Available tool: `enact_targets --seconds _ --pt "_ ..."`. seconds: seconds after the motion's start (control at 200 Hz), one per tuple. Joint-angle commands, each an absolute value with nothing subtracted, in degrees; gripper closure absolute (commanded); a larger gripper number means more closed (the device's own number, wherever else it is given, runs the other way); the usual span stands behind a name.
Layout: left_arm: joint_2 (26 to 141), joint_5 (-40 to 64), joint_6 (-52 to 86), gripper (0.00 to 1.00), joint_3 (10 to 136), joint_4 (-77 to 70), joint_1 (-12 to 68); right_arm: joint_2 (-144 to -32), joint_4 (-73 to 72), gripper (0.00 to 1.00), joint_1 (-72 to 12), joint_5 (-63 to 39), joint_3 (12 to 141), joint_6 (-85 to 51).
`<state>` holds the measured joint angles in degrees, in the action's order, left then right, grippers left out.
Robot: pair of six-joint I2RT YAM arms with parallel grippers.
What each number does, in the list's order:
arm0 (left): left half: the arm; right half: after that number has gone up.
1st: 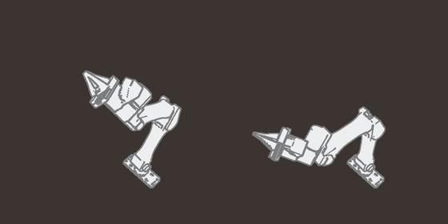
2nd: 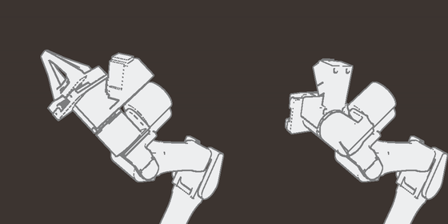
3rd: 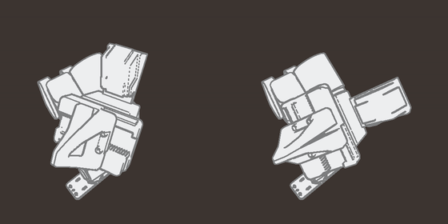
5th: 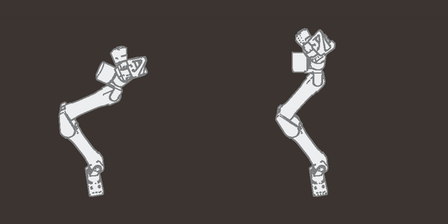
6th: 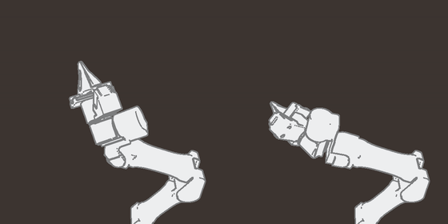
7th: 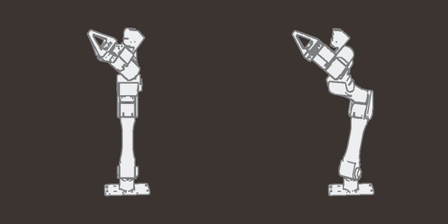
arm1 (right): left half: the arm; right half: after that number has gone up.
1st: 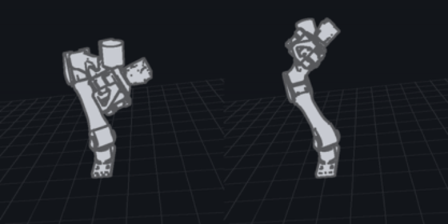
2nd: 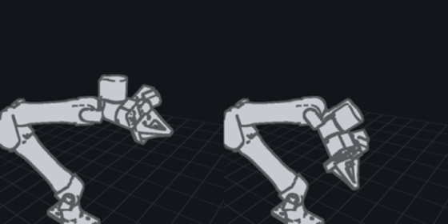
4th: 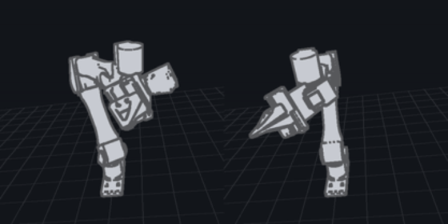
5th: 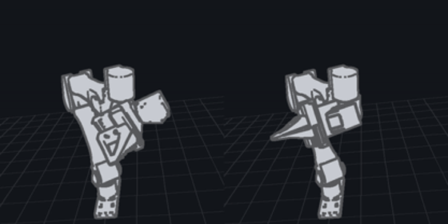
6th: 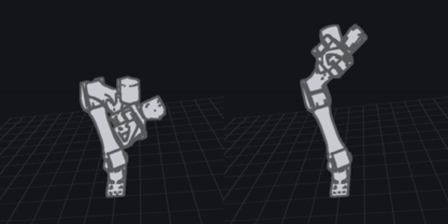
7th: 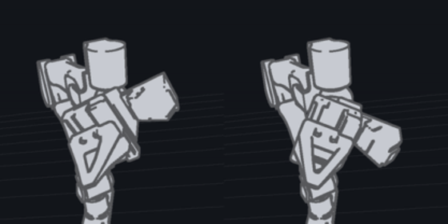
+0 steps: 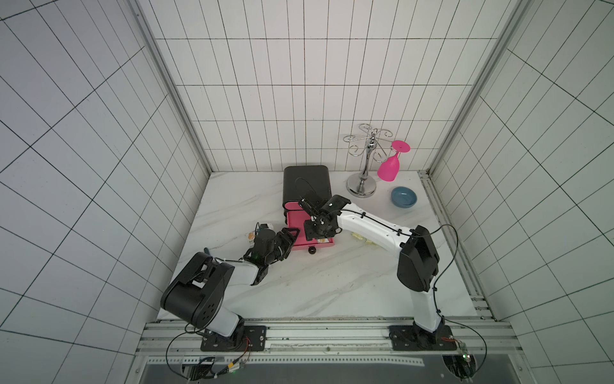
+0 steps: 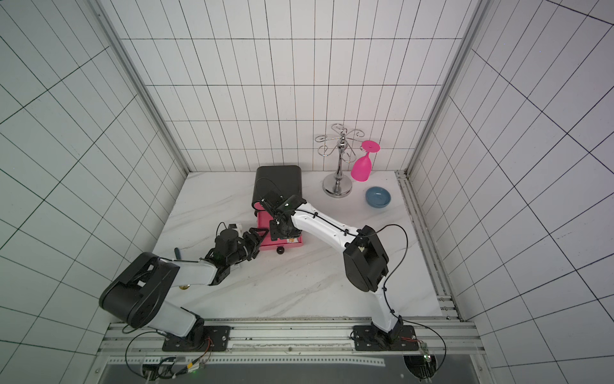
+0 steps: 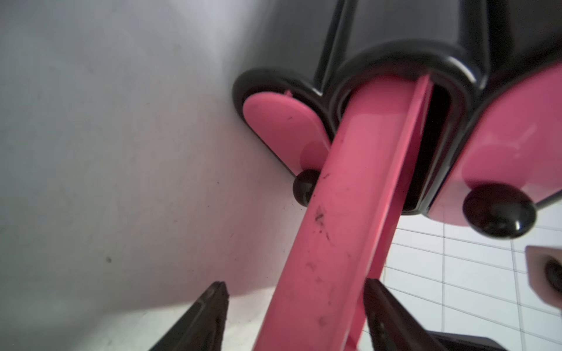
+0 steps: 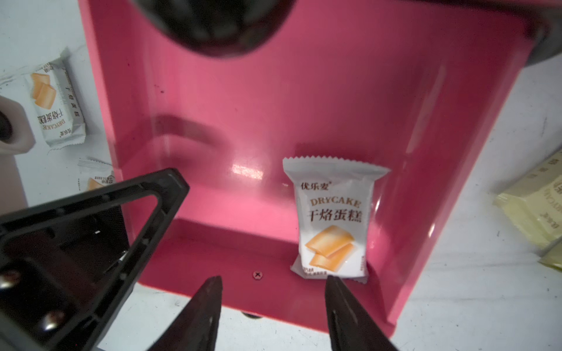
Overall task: Take the cookies out of the drawer
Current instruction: Adjust the drawer in the storage box.
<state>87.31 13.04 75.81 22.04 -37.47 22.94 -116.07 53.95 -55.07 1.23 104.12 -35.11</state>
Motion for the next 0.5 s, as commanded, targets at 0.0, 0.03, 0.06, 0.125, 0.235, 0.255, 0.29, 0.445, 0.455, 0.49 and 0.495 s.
enact_targets --seconds 0.0,0.03,0.06,0.125,0.235,0.255,0.29,0.445,0.455,0.49,0.495 --pt "86.4 11.3 76.4 0.45 22.3 -42.2 23.1 -113.3 53.9 0.43 -54.3 1.7 102.2 -34.5" --pt "86.1 11.4 76.3 0.46 22.5 -42.0 23.2 -113.1 53.9 0.43 -54.2 1.4 102.1 -34.6" --pt "85.8 11.5 76.3 0.46 22.6 -41.8 23.1 -113.0 53.8 0.43 -54.3 1.2 102.1 -34.5" --pt "85.4 11.3 76.3 0.47 22.7 -41.4 23.1 -112.6 53.9 0.43 -54.2 1.4 101.8 -34.5" --pt "85.5 11.6 76.2 0.48 23.1 -41.1 23.2 -112.1 54.0 0.43 -54.1 2.5 101.0 -34.7" --pt "85.5 11.6 76.2 0.47 23.1 -41.2 23.2 -112.0 54.2 0.43 -54.0 2.9 100.9 -34.7" --pt "85.5 11.6 76.2 0.47 23.2 -41.3 23.2 -112.0 54.5 0.43 -53.9 3.4 100.7 -34.9" --pt "85.9 12.2 75.9 0.47 23.8 -41.1 23.2 -113.0 55.0 0.42 -53.2 4.3 101.2 -34.0" --pt "85.9 12.2 75.9 0.48 23.8 -41.1 23.1 -113.1 55.2 0.41 -53.2 4.5 101.5 -33.9" --pt "86.0 12.1 75.9 0.48 23.8 -41.1 23.2 -113.5 55.9 0.41 -53.2 5.4 102.1 -33.6" --pt "86.0 12.1 75.9 0.47 23.8 -41.1 23.2 -113.6 56.0 0.41 -53.2 5.5 102.2 -33.5"
